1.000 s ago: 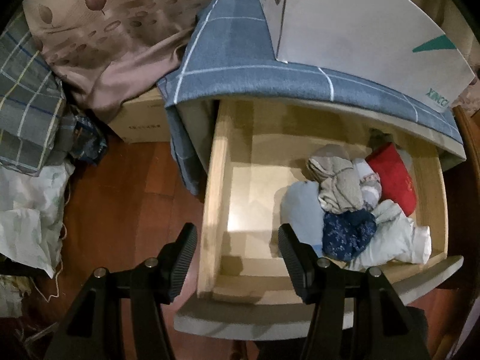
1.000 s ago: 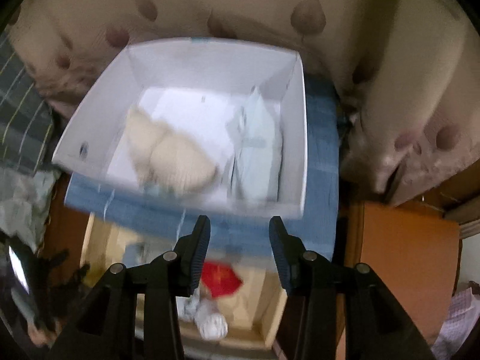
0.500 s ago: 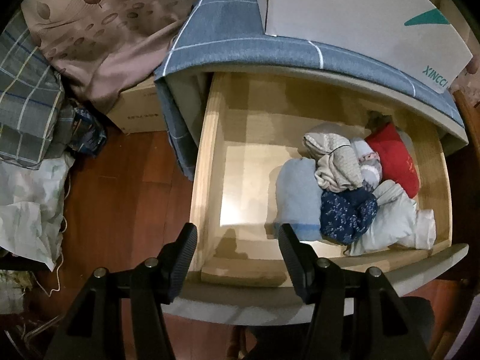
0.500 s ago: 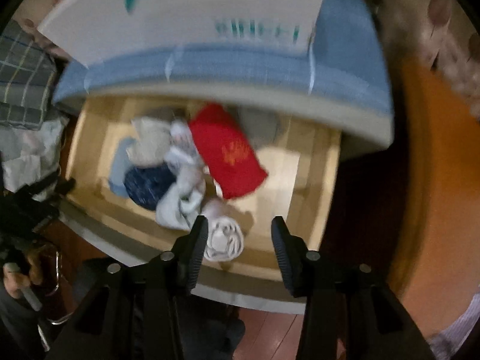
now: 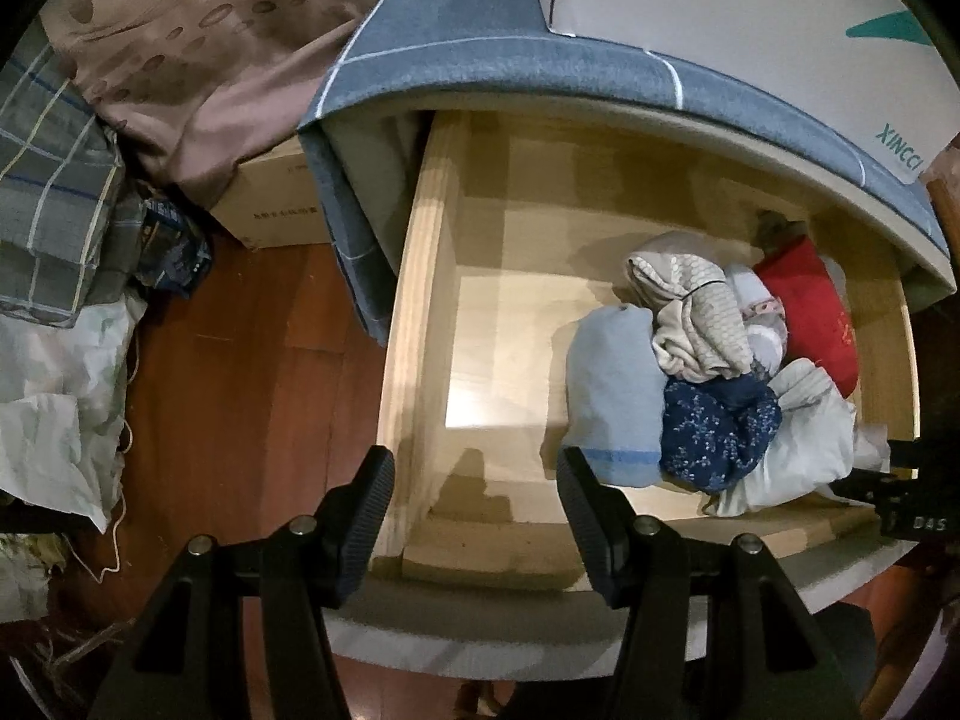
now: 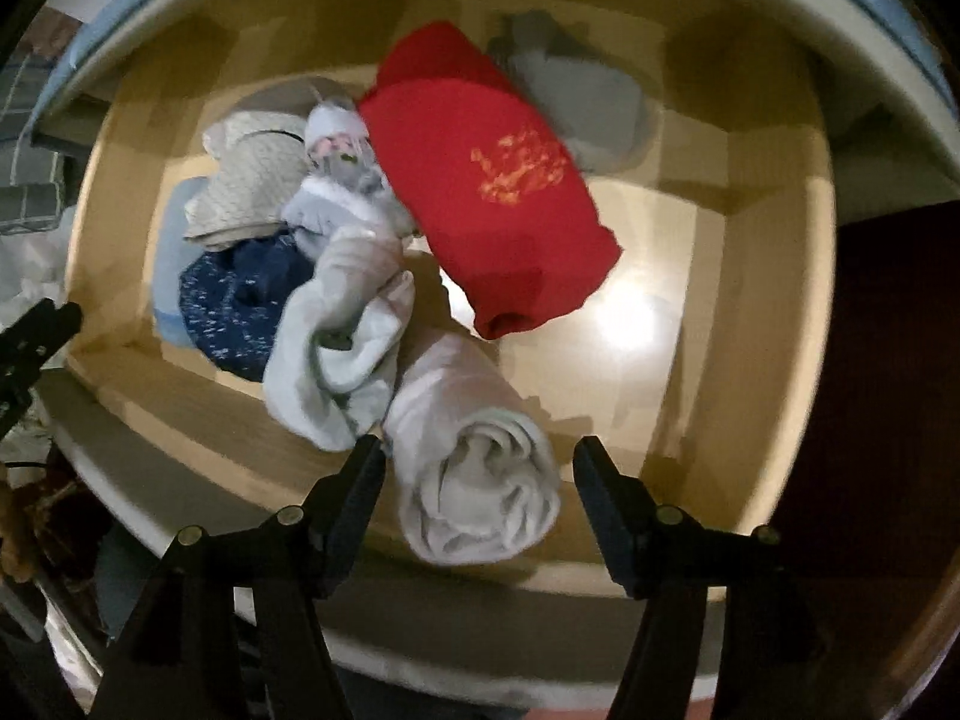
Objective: Take underwear out of drawer
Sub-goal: 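Move the right gripper back into the drawer and grasp the white rolled underwear, then lower the left gripper onto the light blue rolled underwear and close it, then lift the light blue underwear with the left gripper and drop it into the white box, then move the open left gripper back over the drawer, then carry the white rolled underwear with the right gripper into the box and open, then move the right gripper back into the drawer and grasp the red underwear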
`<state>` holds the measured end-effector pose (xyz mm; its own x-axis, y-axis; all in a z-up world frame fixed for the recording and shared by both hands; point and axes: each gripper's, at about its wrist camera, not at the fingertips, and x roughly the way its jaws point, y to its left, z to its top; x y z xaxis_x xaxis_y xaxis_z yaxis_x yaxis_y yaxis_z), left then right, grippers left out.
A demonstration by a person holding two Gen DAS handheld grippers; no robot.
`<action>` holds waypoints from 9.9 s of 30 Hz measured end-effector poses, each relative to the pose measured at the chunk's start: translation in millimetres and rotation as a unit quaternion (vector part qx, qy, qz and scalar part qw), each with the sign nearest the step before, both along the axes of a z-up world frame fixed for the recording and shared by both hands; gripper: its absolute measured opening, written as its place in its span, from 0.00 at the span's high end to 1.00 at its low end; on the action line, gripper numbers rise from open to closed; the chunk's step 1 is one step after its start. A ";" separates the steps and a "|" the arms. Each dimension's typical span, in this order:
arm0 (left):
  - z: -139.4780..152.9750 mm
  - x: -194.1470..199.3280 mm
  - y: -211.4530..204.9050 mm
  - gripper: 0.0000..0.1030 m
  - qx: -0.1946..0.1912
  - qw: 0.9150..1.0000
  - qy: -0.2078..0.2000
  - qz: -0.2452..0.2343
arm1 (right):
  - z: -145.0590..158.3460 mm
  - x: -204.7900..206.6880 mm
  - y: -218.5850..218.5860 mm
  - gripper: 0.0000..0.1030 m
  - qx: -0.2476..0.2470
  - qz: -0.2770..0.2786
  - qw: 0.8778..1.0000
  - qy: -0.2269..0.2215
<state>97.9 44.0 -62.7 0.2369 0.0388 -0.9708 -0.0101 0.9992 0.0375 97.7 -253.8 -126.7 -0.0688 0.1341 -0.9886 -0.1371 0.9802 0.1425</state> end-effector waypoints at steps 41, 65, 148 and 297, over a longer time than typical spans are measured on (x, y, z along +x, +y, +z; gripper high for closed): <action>-80.0 70.1 -45.2 0.42 -0.097 0.988 0.119 0.022 | -46.4 -33.7 -24.4 0.57 -0.075 -0.035 0.995 -0.052; -91.0 57.2 -55.6 0.46 -0.029 0.988 0.151 -0.020 | -49.2 -29.9 -18.6 0.54 -0.083 -0.057 0.993 -0.059; 173.6 204.0 -78.4 0.64 -0.041 0.989 -0.122 -0.067 | -50.6 -26.1 -19.0 0.61 -0.100 -0.067 0.990 -0.077; -20.0 -6.9 -35.3 0.49 -0.053 0.996 -0.052 0.055 | 131.1 8.2 -22.7 0.40 0.030 0.048 0.982 -0.180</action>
